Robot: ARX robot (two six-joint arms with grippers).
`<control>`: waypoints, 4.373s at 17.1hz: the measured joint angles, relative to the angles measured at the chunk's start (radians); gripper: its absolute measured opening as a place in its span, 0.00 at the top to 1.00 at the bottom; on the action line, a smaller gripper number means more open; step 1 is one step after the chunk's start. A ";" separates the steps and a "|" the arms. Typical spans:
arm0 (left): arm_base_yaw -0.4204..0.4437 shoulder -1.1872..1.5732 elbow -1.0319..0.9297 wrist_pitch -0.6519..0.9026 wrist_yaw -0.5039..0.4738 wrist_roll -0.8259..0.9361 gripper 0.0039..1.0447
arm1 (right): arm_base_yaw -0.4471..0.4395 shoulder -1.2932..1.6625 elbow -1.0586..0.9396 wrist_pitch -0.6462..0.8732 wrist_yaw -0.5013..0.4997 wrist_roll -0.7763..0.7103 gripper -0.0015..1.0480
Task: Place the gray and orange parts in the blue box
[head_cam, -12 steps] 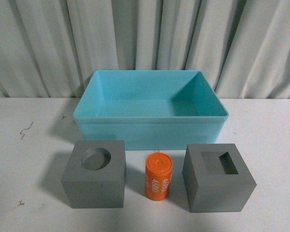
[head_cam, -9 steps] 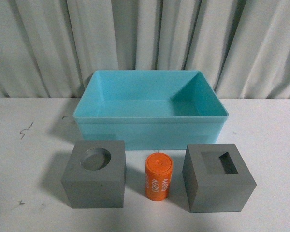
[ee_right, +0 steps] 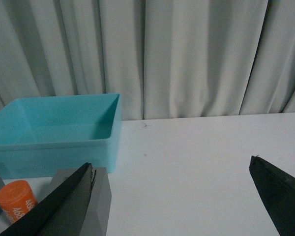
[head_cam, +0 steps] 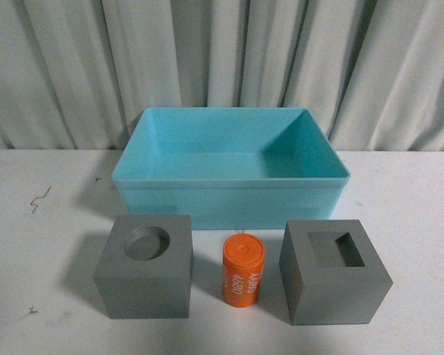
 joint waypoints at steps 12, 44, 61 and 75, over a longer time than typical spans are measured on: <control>0.000 0.000 0.000 0.000 0.000 0.000 0.06 | 0.000 0.000 0.000 0.000 0.000 0.000 0.06; 0.000 0.000 0.000 -0.001 0.000 0.000 0.06 | 0.272 1.830 0.644 0.461 0.082 0.213 0.06; 0.000 0.000 0.000 -0.001 0.000 0.000 0.06 | 0.069 1.487 1.037 0.339 -0.042 0.147 0.82; 0.000 0.000 0.000 -0.001 0.000 0.000 0.06 | 0.255 2.384 1.805 -0.061 0.132 0.180 0.82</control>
